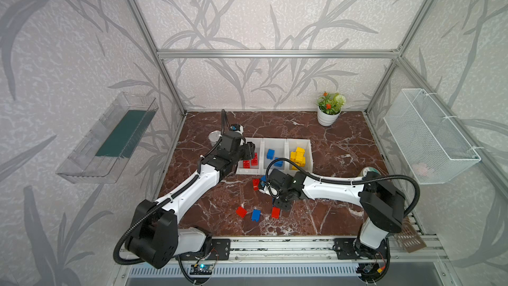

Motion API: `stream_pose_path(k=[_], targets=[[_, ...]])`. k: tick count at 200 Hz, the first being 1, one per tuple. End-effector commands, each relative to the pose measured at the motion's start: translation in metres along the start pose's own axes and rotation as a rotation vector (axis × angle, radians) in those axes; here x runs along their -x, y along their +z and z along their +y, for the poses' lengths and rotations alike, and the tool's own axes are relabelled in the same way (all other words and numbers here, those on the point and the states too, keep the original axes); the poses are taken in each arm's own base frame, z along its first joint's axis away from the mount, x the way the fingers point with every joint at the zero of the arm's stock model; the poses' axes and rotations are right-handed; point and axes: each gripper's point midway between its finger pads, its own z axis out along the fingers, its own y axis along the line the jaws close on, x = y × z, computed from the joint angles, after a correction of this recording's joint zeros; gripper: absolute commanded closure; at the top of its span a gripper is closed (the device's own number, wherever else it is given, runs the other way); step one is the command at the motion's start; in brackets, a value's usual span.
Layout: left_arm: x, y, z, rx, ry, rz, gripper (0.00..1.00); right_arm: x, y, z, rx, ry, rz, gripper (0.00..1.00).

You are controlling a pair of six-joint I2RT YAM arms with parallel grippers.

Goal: Sort the legos into containers by color
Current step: 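Grasp a blue brick in the pile with the right gripper while the left withdraws, then carry the blue brick with the right gripper into the middle compartment and release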

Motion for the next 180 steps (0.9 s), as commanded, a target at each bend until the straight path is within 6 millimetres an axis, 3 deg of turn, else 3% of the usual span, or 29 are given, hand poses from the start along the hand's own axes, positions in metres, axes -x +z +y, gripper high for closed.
stream_pose_path(k=[1,57,105,156,180], targets=[[0.007,-0.005,-0.001,-0.009,-0.006,-0.027,0.39,0.009,0.003,0.0,-0.001,-0.013,-0.006,0.52],[0.006,-0.007,0.002,0.001,-0.007,-0.031,0.39,0.014,0.01,0.002,0.02,-0.009,-0.013,0.57],[0.007,-0.008,0.003,0.009,-0.005,-0.033,0.39,0.017,0.013,0.001,0.023,0.002,-0.018,0.66],[0.009,-0.01,0.004,0.018,-0.005,-0.036,0.39,0.025,0.009,-0.005,0.01,0.008,-0.057,0.75],[0.011,-0.014,0.007,0.033,-0.003,-0.041,0.39,0.038,-0.006,-0.009,0.008,0.013,-0.112,0.76]])
